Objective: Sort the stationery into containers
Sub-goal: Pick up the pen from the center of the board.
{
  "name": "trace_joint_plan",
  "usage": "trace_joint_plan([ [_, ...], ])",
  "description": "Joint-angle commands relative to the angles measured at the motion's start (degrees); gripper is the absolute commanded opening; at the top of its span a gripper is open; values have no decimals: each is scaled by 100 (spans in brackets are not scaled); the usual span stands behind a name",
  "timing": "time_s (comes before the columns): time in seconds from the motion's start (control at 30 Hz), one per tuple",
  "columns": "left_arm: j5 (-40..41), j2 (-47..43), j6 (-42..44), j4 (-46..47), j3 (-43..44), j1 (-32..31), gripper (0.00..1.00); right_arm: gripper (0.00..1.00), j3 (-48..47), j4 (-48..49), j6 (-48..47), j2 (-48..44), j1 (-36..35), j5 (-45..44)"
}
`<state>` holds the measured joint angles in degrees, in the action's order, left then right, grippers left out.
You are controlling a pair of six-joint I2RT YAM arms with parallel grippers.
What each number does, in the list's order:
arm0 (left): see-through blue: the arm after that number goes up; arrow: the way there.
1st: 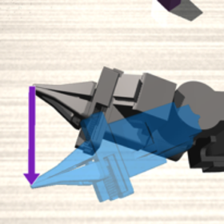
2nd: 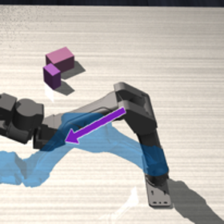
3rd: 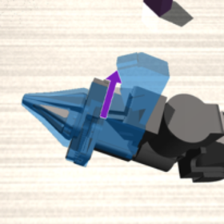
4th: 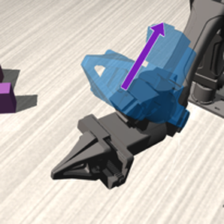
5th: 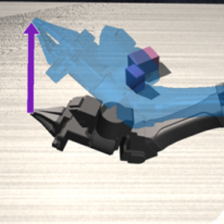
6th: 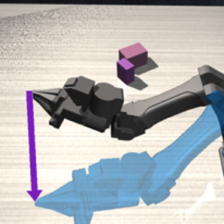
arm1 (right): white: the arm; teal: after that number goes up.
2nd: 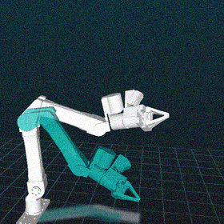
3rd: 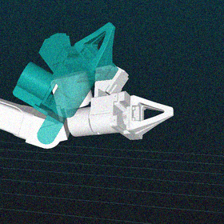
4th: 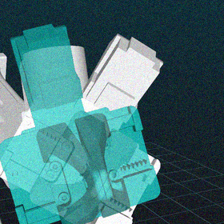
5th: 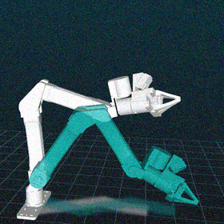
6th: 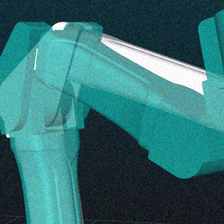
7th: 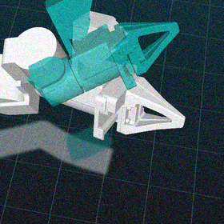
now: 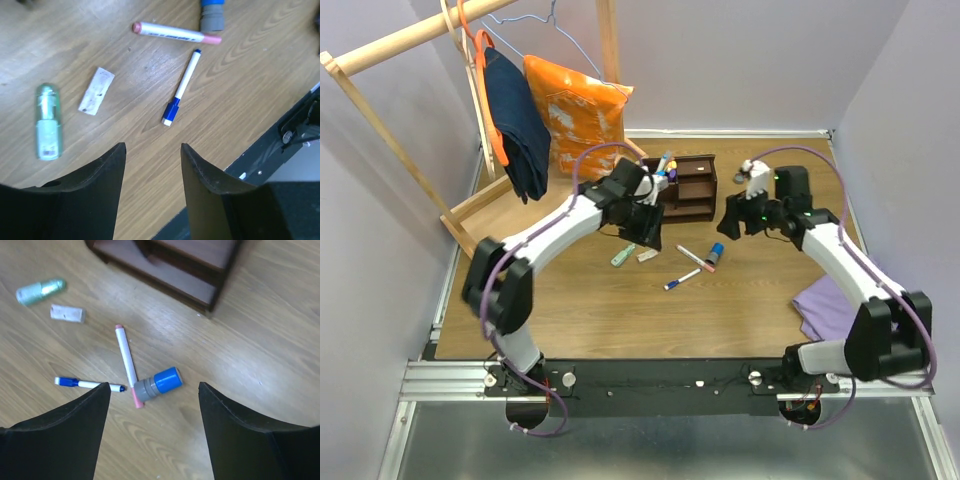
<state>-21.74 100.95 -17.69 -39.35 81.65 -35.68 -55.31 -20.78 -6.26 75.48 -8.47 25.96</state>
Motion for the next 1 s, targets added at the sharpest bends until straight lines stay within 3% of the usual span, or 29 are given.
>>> trace_joint_plan([
  [0.0,-305,-1356,530,778,-1044,96,57,77,-375,-85,-1289,730,-752,-398],
  [0.3,-76,-2957,924,1342,-2302,123,57,68,-859,12,-2001,1917,-1411,-723],
  [0.4,-733,-3107,1740,1334,-2574,140,57,67,-902,-49,-2169,1962,-1622,-759],
  [0.43,-1066,-3116,2648,1360,-2644,123,57,67,-894,-49,-2099,1944,-1640,-759],
  [0.53,-1289,-2898,3883,1615,-2690,-61,57,68,-806,143,-1450,1725,-1623,-1109],
  [0.57,-1315,-2548,4627,1632,-2472,-88,57,69,-684,205,-1248,1620,-1597,-1267],
  [0.67,-1780,-1618,5816,1510,-1613,-97,57,69,-473,66,-1246,1250,-1579,-1434],
  [0.83,-2168,-358,6453,1264,-327,-246,53,69,-217,135,-808,548,-1237,-2479],
  [0.97,-2431,792,7068,500,902,-483,49,69,-393,-101,140,161,16,-2745],
])
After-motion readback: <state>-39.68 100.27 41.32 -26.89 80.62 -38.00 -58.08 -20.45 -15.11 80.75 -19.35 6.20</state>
